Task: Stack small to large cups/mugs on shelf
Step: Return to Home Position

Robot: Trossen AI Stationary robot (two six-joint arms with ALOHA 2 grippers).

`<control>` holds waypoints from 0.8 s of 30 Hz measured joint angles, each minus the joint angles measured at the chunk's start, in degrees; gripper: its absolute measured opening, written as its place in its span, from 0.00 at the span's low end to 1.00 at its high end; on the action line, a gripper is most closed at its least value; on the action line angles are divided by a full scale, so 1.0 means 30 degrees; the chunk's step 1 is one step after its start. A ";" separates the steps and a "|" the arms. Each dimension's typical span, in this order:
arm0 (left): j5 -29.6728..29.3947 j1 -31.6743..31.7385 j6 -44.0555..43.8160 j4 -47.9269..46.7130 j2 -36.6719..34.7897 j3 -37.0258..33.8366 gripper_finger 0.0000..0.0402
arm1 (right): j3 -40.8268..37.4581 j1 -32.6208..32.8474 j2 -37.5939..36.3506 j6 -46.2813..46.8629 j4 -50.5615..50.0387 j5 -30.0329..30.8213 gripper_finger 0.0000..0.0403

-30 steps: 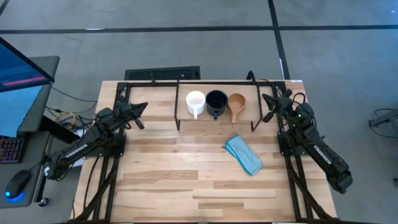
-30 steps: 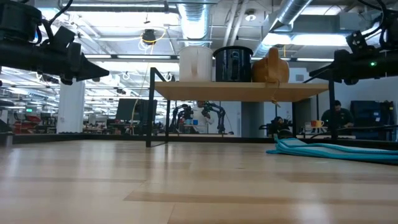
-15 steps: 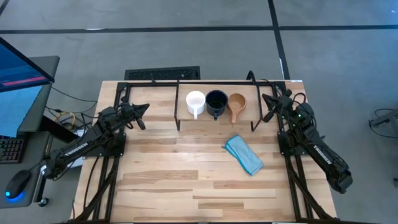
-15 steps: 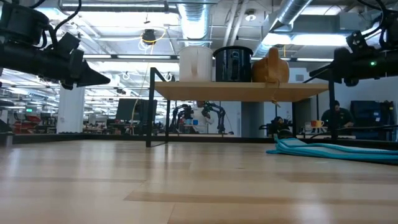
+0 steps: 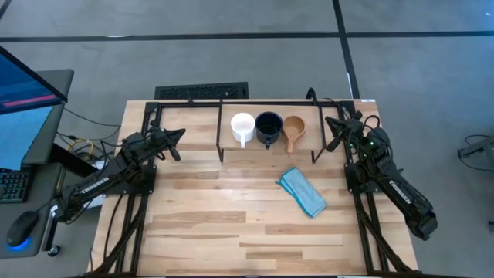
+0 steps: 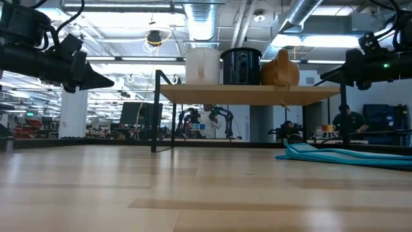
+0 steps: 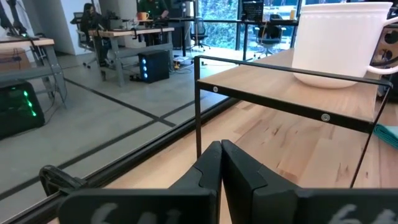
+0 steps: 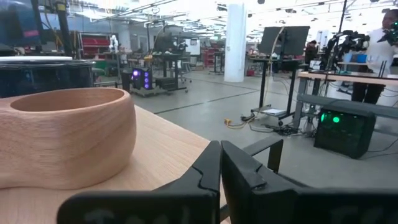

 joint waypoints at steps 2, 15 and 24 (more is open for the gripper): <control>0.0000 0.0000 0.0000 0.0005 0.0000 0.0000 0.00 | 0.0000 0.0000 0.0000 0.0000 -0.0005 0.0000 0.08; -0.0007 0.0000 -0.1698 0.0002 0.0000 0.0000 0.00 | -0.0007 0.0000 0.0000 0.0007 0.0002 0.0000 0.08; -0.0007 0.0000 -0.1698 0.0003 0.0000 0.0000 0.00 | -0.0007 0.0000 0.0000 0.0007 -0.0004 0.0000 0.07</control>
